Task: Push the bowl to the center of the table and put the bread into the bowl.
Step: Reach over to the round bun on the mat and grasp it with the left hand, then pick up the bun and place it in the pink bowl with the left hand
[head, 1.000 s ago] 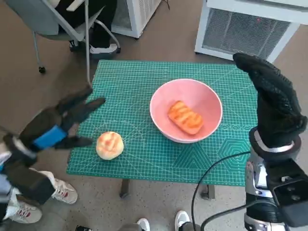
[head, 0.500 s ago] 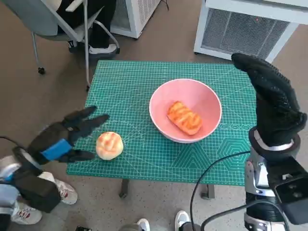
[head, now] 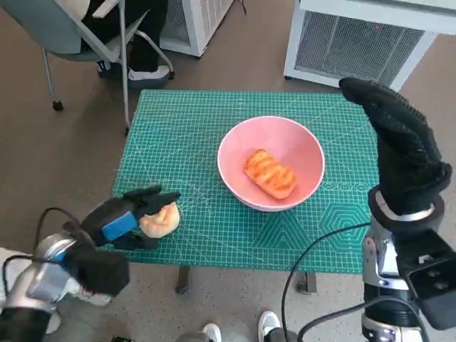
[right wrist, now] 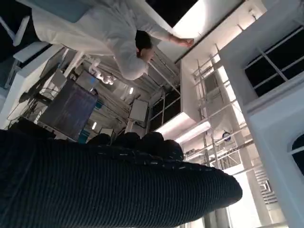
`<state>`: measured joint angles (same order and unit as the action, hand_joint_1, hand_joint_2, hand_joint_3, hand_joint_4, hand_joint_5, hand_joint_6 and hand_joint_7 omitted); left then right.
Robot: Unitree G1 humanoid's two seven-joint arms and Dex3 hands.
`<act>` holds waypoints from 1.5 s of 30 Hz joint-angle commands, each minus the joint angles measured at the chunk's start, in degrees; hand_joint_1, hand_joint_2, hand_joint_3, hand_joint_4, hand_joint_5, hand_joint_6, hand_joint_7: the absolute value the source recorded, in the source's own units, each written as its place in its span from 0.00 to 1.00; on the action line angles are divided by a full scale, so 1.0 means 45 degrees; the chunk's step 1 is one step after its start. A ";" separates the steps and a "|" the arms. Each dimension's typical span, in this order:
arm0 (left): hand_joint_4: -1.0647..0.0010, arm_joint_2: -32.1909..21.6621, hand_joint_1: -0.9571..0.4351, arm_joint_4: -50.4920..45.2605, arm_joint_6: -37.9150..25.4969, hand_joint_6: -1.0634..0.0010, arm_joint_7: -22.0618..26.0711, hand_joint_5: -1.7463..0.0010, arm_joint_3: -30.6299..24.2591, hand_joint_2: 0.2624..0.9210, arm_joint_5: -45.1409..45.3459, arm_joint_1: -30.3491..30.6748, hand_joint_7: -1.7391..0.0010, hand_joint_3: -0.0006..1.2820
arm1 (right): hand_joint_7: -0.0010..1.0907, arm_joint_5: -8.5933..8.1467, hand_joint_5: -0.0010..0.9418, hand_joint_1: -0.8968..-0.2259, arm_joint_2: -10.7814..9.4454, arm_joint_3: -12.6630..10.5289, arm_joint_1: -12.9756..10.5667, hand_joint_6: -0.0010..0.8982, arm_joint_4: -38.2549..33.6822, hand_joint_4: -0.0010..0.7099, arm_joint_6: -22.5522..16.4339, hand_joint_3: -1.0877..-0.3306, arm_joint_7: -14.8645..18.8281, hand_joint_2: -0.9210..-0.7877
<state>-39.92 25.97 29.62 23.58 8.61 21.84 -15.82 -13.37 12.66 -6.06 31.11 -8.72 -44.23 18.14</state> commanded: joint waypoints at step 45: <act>0.43 0.2633 0.69 -0.3254 -0.0118 0.43 -0.2265 0.28 -0.0591 1.00 -0.1199 -0.4202 0.32 0.09 | 0.60 0.0536 0.00 0.49 0.0137 -0.0128 0.0262 0.00 -0.0334 0.41 0.0015 0.46 0.0049 0.00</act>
<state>-30.83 10.46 28.79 14.67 3.98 14.48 -30.92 -11.31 13.41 -6.61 32.06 -9.08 -44.07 18.53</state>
